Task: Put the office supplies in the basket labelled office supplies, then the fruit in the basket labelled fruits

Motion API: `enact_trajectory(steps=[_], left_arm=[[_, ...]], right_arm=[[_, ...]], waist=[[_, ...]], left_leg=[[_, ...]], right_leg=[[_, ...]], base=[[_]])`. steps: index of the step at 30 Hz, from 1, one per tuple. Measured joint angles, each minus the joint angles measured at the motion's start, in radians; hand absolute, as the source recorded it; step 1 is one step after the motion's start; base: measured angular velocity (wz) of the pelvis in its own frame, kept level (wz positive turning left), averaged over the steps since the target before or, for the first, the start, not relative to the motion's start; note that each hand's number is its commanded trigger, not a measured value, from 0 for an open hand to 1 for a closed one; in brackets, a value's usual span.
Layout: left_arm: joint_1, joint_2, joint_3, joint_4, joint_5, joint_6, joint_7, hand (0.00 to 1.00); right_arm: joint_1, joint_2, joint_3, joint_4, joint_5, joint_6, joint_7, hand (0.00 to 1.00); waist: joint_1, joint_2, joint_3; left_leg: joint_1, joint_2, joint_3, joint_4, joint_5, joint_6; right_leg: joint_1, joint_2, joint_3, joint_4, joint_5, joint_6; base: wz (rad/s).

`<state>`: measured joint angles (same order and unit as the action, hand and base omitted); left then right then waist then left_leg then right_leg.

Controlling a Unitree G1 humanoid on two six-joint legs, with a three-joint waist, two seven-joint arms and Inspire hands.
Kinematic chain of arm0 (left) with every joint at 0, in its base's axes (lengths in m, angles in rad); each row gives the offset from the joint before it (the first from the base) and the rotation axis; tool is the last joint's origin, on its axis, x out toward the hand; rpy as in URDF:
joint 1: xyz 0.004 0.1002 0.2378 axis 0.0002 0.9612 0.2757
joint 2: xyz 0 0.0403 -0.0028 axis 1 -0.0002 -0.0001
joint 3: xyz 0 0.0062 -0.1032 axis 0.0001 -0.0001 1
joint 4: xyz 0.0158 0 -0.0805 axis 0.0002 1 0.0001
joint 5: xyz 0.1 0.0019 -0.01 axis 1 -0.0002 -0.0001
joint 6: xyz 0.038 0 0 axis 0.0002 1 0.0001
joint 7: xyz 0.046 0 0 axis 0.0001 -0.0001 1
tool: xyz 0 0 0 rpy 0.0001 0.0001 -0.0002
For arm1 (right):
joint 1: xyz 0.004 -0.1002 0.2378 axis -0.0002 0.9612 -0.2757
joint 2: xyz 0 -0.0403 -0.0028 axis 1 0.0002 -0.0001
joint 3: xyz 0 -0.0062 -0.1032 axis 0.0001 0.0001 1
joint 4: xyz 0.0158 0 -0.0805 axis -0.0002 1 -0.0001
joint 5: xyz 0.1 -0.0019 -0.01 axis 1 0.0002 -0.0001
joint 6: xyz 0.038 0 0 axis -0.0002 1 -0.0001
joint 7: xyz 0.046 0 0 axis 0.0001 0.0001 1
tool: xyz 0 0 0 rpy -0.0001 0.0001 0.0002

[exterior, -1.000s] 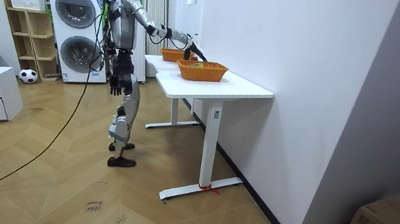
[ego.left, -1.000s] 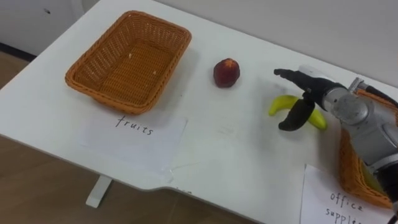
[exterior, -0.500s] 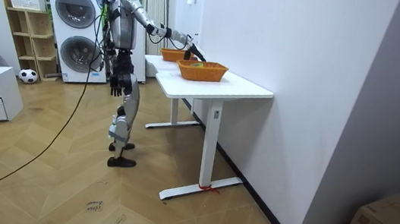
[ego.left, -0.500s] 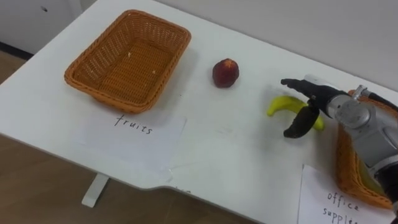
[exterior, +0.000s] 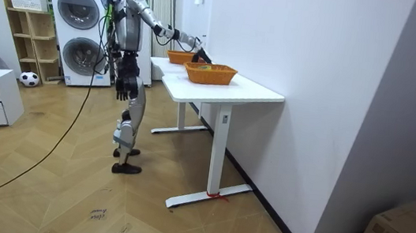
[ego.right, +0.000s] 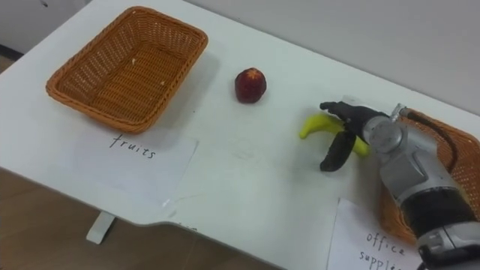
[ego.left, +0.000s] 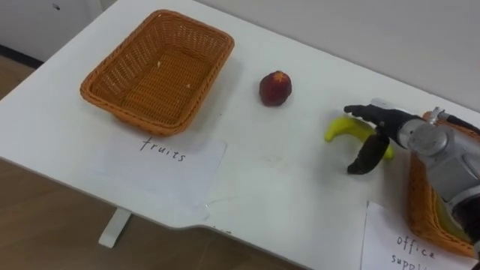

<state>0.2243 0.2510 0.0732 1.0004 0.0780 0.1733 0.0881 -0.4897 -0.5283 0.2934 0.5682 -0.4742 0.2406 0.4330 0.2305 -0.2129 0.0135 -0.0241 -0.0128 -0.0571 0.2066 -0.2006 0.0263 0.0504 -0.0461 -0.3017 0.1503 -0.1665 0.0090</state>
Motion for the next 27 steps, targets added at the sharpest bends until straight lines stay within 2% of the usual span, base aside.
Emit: enact_trajectory(steps=[16, 24, 25, 26, 27], left_arm=[[-0.006, 0.005, 0.0, 0.0, -0.008, 0.0, -0.021, 0.0], [-0.047, 0.005, 0.001, 0.044, -0.007, -0.004, -0.038, 0.0], [-0.047, 0.005, 0.001, 0.045, -0.007, -0.004, -0.04, 0.0], [-0.048, 0.005, 0.001, 0.047, -0.007, -0.004, -0.041, 0.0], [-0.049, 0.005, 0.001, 0.05, -0.007, -0.004, -0.041, 0.0]], right_arm=[[0.0, 0.0, 0.0, -0.015, 0.044, 0.003, 0.08, 0.0], [0.0, 0.0, 0.001, -0.074, 0.075, 0.013, 0.138, 0.0], [0.0, 0.0, 0.001, -0.074, 0.076, 0.013, 0.139, 0.46], [0.0, 0.0, 0.001, -0.074, 0.076, 0.013, 0.141, 0.61], [0.0, 0.0, 0.0, -0.074, 0.076, 0.013, 0.143, 1.0]], waist=[[0.0, 0.005, 0.002], [0.009, 0.014, 0.0042], [0.01, 0.014, 0.0042], [0.012, 0.014, 0.0041], [0.013, 0.014, 0.0042]], left_leg=[[0.0, 0.0, 0.0, 0.0, 0.0, 0.0], [0.004, 0.0, 0.0, 0.0, 0.0, 0.0], [0.004, 0.0, 0.0, 0.0, 0.0, 0.0], [0.004, 0.0, 0.0, 0.0, 0.0, 0.0], [0.003, 0.0, 0.0, 0.0, 0.0, 0.0]], right_leg=[[0.001, 0.002, -0.007, 0.0, 0.0, 0.0], [0.004, 0.003, 0.001, 0.0, 0.0, 0.0], [0.004, 0.003, 0.001, 0.0, 0.0, 0.0], [0.004, 0.003, 0.001, 0.0, 0.0, 0.0], [0.004, 0.003, 0.001, 0.0, 0.0, 0.0]], base=[[0.0], [0.0], [0.0], [0.0], [0.0]])
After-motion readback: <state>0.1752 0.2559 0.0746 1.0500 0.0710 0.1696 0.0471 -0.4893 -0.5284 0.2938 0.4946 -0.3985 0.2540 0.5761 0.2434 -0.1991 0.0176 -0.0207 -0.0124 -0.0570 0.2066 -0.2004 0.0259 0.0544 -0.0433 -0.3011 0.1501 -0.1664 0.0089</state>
